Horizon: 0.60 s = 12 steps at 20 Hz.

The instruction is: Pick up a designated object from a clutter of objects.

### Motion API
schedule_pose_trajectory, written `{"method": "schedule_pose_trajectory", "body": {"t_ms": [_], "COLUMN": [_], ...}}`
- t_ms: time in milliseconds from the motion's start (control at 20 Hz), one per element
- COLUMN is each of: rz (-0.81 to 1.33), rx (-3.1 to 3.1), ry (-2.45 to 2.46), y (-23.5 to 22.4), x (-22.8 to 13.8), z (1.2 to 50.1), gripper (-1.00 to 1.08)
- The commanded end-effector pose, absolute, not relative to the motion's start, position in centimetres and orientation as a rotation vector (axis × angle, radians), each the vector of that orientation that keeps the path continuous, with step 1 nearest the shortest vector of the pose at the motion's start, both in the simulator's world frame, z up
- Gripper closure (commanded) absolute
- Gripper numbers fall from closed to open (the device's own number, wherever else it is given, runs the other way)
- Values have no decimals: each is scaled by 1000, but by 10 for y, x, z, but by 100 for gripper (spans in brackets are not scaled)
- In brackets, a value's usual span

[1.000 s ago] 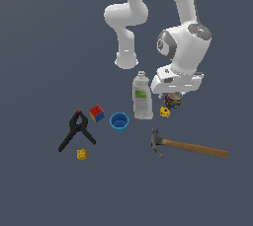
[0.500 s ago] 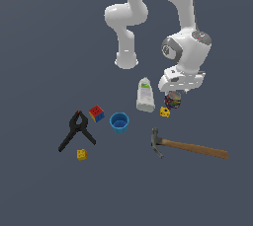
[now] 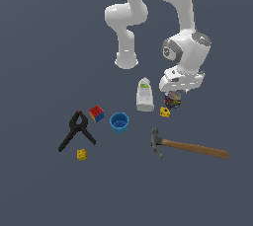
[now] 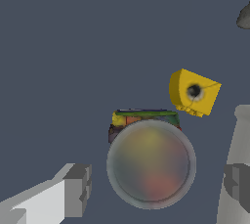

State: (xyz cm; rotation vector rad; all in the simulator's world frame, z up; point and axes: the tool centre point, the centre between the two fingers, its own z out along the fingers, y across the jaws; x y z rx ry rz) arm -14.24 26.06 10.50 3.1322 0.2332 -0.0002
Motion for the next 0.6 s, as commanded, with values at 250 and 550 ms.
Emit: {"method": "schedule_pose_trajectory", "body": {"t_ms": [250, 550], "rz": [-2, -2], "rx": [3133, 3133], "ry": [234, 234], "y": [261, 261], "x": [-144, -144], "z": [78, 63], "gripper": [-92, -92]}}
